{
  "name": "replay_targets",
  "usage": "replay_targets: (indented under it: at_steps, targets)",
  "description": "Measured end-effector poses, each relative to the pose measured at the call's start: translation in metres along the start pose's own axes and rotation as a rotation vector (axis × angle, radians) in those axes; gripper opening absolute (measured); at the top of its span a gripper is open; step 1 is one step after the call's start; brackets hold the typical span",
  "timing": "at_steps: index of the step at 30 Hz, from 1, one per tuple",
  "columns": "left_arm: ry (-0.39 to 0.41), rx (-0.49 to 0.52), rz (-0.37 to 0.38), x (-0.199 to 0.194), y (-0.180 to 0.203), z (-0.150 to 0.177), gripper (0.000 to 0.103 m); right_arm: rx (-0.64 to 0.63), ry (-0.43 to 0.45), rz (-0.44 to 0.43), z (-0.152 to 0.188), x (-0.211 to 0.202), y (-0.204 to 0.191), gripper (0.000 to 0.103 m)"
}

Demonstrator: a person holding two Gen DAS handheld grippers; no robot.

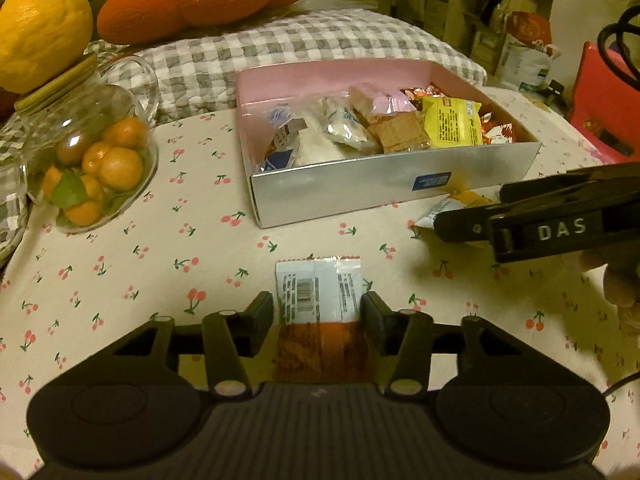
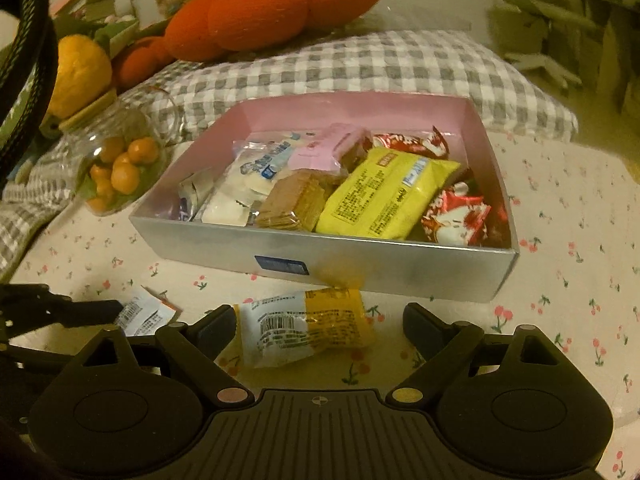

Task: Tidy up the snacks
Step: 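Lift both held packets and carry them toward the pink box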

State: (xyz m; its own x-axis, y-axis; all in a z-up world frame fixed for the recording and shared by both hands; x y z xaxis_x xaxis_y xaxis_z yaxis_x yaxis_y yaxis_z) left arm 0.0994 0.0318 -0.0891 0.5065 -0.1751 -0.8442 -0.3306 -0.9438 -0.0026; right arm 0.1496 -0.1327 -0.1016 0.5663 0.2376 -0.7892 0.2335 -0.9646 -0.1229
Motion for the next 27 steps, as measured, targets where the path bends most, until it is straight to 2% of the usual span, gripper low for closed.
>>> replay_targets:
  at_steps: [1, 4, 9, 11, 14, 27]
  targets:
    - [-0.004, -0.003, -0.002, 0.000, 0.000, 0.000, 0.054, -0.009, 0.006, -0.001, 0.000, 0.000, -0.002, 0.084]
    - [-0.008, -0.021, -0.001, -0.001, -0.003, 0.002, 0.055, -0.031, 0.015, -0.024, 0.000, -0.003, -0.007, 0.066]
    - [-0.009, -0.023, -0.007, -0.001, -0.001, 0.002, 0.055, -0.057, 0.007, -0.014, 0.003, -0.006, -0.007, 0.054]
    - [-0.010, -0.021, -0.004, -0.002, -0.001, 0.003, 0.052, -0.048, -0.005, -0.031, 0.004, -0.009, -0.005, 0.042]
    - [-0.012, -0.031, 0.002, -0.004, -0.003, 0.004, 0.043, -0.054, -0.017, -0.040, 0.008, -0.014, -0.001, 0.042]
    - [-0.028, -0.065, 0.021, -0.012, -0.003, 0.011, 0.039, -0.050, -0.040, -0.053, 0.025, -0.041, 0.026, 0.041]
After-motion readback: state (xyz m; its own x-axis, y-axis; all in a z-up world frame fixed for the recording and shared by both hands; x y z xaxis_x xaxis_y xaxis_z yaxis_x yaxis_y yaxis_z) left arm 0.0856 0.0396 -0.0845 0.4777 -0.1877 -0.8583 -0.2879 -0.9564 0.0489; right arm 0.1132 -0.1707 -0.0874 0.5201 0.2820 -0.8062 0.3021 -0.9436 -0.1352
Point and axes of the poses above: each gripper's, at about its wrist camera, not at the fingertips, and x roughly the way its jaws point, y to its right, z to its underside, the point moved 3 cm from there along x, roughly the way its jaws point, and after that the axes turned 7 degrees about -y, right-handed, at the moved point
